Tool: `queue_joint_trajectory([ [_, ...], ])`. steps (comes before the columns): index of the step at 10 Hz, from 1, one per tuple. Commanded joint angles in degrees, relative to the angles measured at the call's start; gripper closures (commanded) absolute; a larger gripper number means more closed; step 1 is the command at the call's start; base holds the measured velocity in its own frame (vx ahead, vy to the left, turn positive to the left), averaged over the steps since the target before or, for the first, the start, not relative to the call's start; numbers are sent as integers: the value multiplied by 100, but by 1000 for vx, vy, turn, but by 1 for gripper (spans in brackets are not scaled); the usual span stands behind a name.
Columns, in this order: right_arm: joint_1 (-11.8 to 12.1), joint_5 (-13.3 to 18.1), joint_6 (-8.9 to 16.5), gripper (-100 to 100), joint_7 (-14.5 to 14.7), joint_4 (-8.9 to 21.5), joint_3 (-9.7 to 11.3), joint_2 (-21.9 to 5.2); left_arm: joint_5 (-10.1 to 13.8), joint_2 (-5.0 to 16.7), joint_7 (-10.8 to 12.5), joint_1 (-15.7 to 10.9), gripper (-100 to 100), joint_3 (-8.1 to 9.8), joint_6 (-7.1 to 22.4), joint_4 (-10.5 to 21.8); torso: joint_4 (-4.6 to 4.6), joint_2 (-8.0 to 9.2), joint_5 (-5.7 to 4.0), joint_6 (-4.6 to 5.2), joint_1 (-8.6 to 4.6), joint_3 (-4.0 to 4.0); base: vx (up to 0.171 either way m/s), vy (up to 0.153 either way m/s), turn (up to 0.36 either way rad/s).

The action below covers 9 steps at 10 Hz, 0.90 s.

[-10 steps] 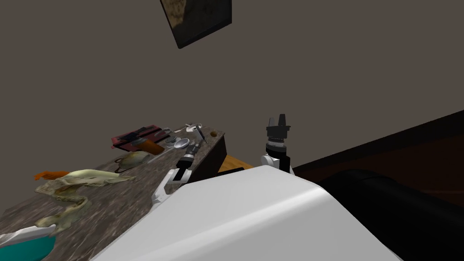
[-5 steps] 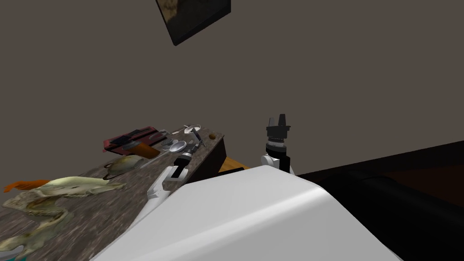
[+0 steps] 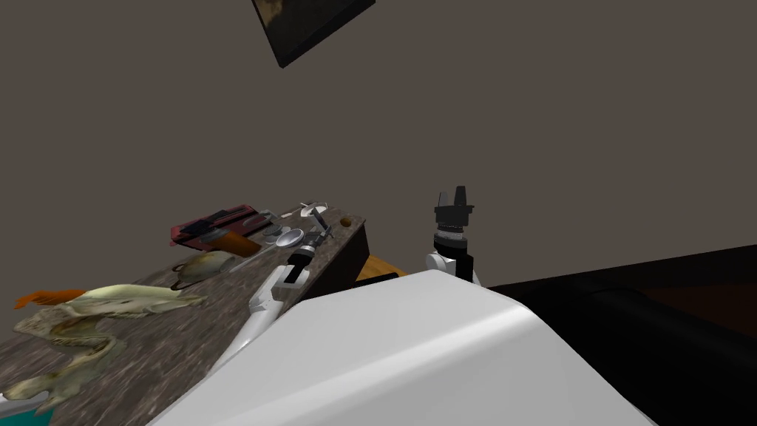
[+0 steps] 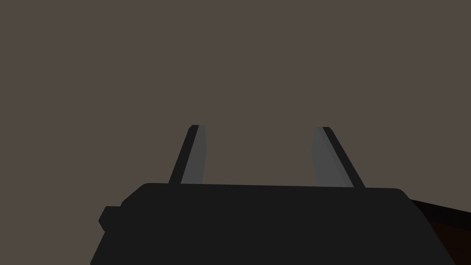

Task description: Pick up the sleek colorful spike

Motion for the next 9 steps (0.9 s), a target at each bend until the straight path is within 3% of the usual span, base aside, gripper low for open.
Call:
queue_joint_trajectory([
  [1, 0, 0, 0, 0, 0, 0, 0, 0, 5, 4, -1, -52, -100, 12, -31, 161, 0, 0, 0, 0, 0, 0, -11, 2, -9],
  [2, 0, 0, 0, 0, 0, 0, 0, 0, -26, -56, -28, -320, -100, -14, -229, 389, -1, -5, 1, -1, 4, -3, -39, -11, 92],
  [3, 0, 0, 0, 0, 0, 0, 0, 0, -26, -56, -28, -472, -100, -14, -229, 575, 0, 0, 0, -2, 1, 0, -52, -14, 61],
  [5, 0, 0, 0, 0, 0, 0, 0, 0, -26, -56, -28, -559, -100, -14, -229, 808, 0, -1, 0, 0, 0, 0, -18, -7, -5],
  [6, 0, 0, 0, 0, 0, 0, 0, 0, -57, -115, -56, -826, -100, -40, -427, 1043, -1, -7, 0, -1, 2, -4, -37, -14, 99],
  [7, 0, 0, 0, 0, 0, 0, 0, 0, -57, -115, -56, -994, -100, -40, -427, 1203, 0, -1, 0, -1, -1, -1, -50, -14, 55],
  [9, 0, 0, 0, 0, 0, 0, 0, 0, -57, -115, -56, -1066, -100, -40, -427, 1454, 0, -1, 0, 0, 1, 0, -17, -3, -7],
])
